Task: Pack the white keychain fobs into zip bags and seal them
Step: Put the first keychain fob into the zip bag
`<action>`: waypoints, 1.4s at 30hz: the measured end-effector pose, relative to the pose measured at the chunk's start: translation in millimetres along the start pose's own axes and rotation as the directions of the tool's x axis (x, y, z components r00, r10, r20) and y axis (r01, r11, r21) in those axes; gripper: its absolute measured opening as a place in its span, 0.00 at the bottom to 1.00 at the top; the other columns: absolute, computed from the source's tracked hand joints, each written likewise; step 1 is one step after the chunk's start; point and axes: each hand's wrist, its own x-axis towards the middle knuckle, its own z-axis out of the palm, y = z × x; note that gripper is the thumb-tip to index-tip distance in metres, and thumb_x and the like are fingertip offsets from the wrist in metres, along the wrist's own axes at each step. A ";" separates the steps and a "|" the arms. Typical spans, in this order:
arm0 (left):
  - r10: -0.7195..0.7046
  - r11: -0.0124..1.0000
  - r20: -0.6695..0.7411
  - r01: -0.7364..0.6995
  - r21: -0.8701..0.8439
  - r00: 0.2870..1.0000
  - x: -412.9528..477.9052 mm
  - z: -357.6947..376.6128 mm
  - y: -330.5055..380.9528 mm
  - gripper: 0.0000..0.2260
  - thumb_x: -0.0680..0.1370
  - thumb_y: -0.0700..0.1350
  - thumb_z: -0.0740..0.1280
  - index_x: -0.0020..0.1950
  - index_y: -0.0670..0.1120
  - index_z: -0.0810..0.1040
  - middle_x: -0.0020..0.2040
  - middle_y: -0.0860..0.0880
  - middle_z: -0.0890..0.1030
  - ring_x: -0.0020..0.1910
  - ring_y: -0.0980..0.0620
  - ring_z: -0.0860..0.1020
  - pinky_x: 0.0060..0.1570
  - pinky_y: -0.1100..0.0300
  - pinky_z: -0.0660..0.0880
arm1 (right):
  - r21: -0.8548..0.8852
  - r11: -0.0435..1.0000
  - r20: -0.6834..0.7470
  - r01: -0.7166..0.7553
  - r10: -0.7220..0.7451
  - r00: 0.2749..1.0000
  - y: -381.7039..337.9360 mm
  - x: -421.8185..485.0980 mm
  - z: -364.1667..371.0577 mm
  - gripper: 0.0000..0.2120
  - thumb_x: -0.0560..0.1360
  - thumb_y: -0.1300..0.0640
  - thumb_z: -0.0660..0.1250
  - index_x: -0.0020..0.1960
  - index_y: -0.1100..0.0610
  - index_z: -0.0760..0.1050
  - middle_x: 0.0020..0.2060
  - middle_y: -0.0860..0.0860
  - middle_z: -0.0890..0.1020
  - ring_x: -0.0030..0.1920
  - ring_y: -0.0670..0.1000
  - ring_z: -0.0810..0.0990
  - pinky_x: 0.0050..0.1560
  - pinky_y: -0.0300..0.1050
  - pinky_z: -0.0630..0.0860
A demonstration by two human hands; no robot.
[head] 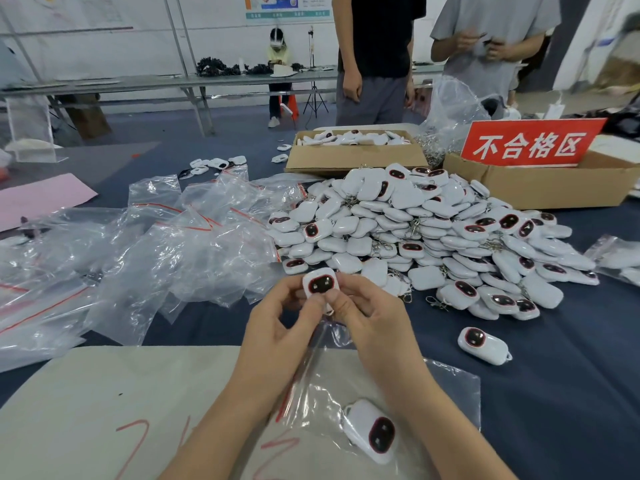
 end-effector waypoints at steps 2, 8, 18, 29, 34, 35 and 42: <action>-0.038 0.999 0.006 0.039 -0.031 0.999 -0.4 -0.1 -1.9 0.09 0.80 0.54 0.66 0.58 0.58 0.82 0.48 0.52 0.86 0.48 0.53 0.84 0.47 0.61 0.80 | 0.000 1.000 0.026 -0.022 0.022 0.999 0.3 -0.2 -1.1 0.08 0.79 0.60 0.70 0.53 0.48 0.81 0.46 0.47 0.87 0.50 0.47 0.85 0.53 0.43 0.80; -0.026 0.999 -0.027 0.025 -0.029 0.999 1.4 -1.6 -4.3 0.10 0.78 0.56 0.66 0.52 0.53 0.82 0.39 0.50 0.82 0.38 0.56 0.77 0.41 0.65 0.77 | 0.033 0.997 0.063 -0.067 0.065 0.996 -1.6 -1.9 -3.3 0.06 0.79 0.56 0.69 0.50 0.47 0.83 0.44 0.46 0.87 0.45 0.47 0.85 0.49 0.39 0.80; -0.028 1.000 0.002 0.028 -0.012 1.000 3.0 -3.0 -2.8 0.05 0.78 0.51 0.66 0.45 0.52 0.79 0.35 0.53 0.77 0.35 0.59 0.73 0.37 0.69 0.72 | 0.058 0.995 0.090 -0.084 0.079 0.993 -4.2 -2.5 -4.4 0.06 0.80 0.57 0.68 0.51 0.51 0.83 0.44 0.47 0.87 0.44 0.45 0.84 0.44 0.35 0.79; -0.045 0.998 0.037 0.046 -0.038 0.998 0.8 -1.1 -5.4 0.08 0.79 0.54 0.66 0.54 0.53 0.82 0.40 0.47 0.80 0.40 0.55 0.76 0.44 0.55 0.76 | 0.053 0.993 0.060 -0.101 0.098 0.993 -6.4 -0.4 -5.8 0.09 0.78 0.55 0.70 0.43 0.43 0.84 0.40 0.46 0.86 0.35 0.44 0.82 0.40 0.34 0.77; -0.020 1.000 0.049 0.021 -0.007 0.999 0.9 -1.5 -4.5 0.10 0.78 0.57 0.66 0.53 0.53 0.82 0.40 0.51 0.81 0.40 0.56 0.77 0.44 0.54 0.76 | 0.033 0.995 0.052 -0.095 0.093 0.994 -7.6 -0.9 -5.7 0.11 0.78 0.56 0.69 0.40 0.42 0.82 0.37 0.44 0.85 0.34 0.43 0.81 0.38 0.32 0.75; -0.018 1.000 0.051 0.019 -0.009 0.999 0.9 -1.6 -4.5 0.10 0.78 0.56 0.66 0.53 0.53 0.82 0.40 0.51 0.80 0.40 0.56 0.76 0.44 0.54 0.76 | 0.033 0.995 0.048 -0.094 0.092 0.995 -7.4 -0.9 -5.5 0.12 0.78 0.56 0.69 0.39 0.42 0.82 0.36 0.43 0.84 0.33 0.43 0.80 0.37 0.32 0.75; -0.019 1.000 0.051 0.019 -0.004 0.999 0.9 -1.9 -4.4 0.09 0.79 0.55 0.67 0.52 0.52 0.82 0.39 0.51 0.80 0.39 0.55 0.76 0.44 0.50 0.76 | 0.025 0.996 0.036 -0.088 0.087 0.996 -5.4 -0.3 -5.4 0.07 0.79 0.57 0.69 0.43 0.51 0.81 0.34 0.44 0.83 0.31 0.43 0.79 0.35 0.31 0.75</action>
